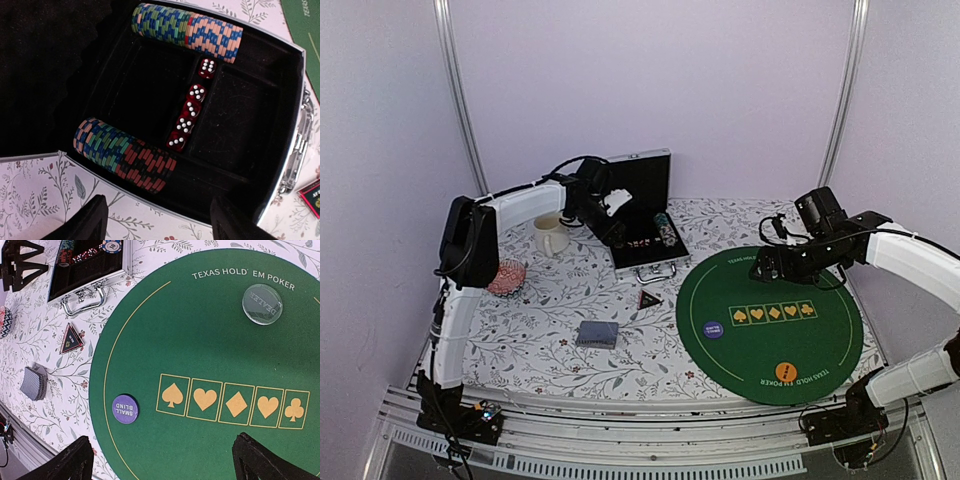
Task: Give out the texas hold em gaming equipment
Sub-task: Pick up the pile of poker chips from the chip case.
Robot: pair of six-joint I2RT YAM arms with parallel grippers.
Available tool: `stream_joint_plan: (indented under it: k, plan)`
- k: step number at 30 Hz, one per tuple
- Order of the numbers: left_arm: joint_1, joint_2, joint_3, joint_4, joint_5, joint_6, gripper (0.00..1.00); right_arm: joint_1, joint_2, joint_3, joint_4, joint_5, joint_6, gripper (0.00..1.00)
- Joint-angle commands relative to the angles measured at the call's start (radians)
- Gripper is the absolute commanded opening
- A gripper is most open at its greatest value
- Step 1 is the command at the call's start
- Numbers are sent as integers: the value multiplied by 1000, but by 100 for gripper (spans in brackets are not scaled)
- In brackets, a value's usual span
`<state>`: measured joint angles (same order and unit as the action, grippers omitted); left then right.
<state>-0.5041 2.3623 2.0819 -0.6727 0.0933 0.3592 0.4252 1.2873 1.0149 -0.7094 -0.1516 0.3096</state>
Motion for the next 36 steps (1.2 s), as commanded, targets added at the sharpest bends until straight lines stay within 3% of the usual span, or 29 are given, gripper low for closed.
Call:
stream_joint_plan:
  k: [1,9,16,24,36]
  plan:
    - [-7,40,22,28,-34,55,70,-3,5,-3,17,-12,3,99]
    - [-6,81,22,74,-38,55,68,-3,8,18,1,-12,2,99]
    - [-8,111,9,145,-50,42,55,-3,12,22,-11,-19,2,99]
    - [-16,119,-15,165,-65,55,56,-3,15,28,-19,-28,6,99]
    - [-35,31,-182,198,-60,84,55,-2,28,26,-12,-44,4,99]
